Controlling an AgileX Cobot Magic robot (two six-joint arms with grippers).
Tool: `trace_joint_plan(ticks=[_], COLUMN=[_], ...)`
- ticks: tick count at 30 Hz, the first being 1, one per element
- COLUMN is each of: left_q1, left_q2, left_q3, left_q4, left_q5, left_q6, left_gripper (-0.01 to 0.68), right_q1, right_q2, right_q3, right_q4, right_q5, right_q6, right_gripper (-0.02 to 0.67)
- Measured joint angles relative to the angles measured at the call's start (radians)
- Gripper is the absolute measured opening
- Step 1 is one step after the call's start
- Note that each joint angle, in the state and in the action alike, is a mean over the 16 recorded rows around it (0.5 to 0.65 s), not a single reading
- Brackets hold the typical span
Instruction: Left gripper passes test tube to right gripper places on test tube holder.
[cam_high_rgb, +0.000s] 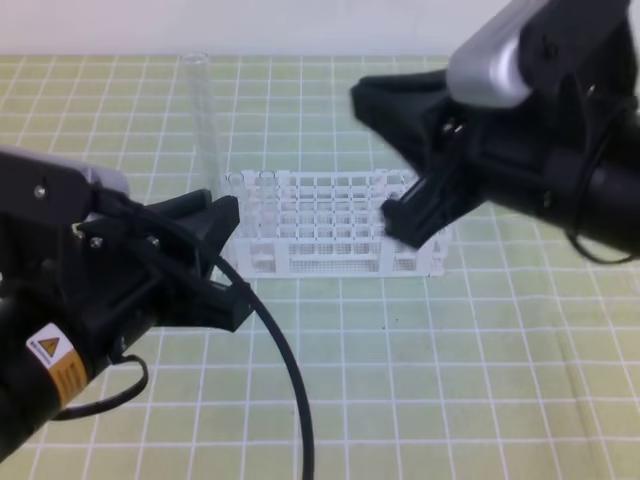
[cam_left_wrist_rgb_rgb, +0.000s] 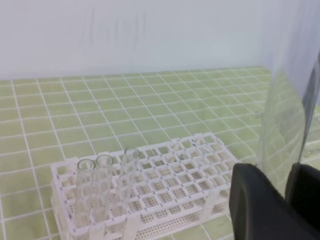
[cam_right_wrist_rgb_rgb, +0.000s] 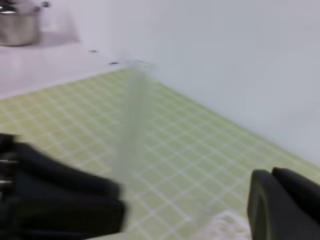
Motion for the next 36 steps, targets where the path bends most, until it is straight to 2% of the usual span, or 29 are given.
trace_joint_plan(ticks=[12,16,27,31,36], left_q1=[0.000,0.000,0.000,0.000,-0.001], left_q2=[0.028,0.029,0.028,0.028,0.028], left_q3=[0.000,0.000,-0.001,-0.001,-0.001], left_q4=[0.003,0.003,0.000,-0.003,0.003], left_q5=[0.024,0.025,0.036,0.041,0.050], left_q6=[-0.001,-0.005,-0.043,-0.056,-0.065], left_gripper=[0.022,0.028,0.040,0.046,0.040], right_q1=[0.157,0.179,0.184,0.184,0.184], right_q2=[0.021,0.037,0.097,0.123,0.159], right_q3=[-0.031,-0.054,-0.114,-0.137,-0.173], right_q4=[0.087,0.112,0.187,0.212,0.237], right_q5=[-0.135,-0.151,-0.138,-0.132,-0.122], right_q6=[-0.084,-0.089,-0.088,-0.089,-0.089], right_gripper=[0.007,0.067,0.288,0.327,0.336])
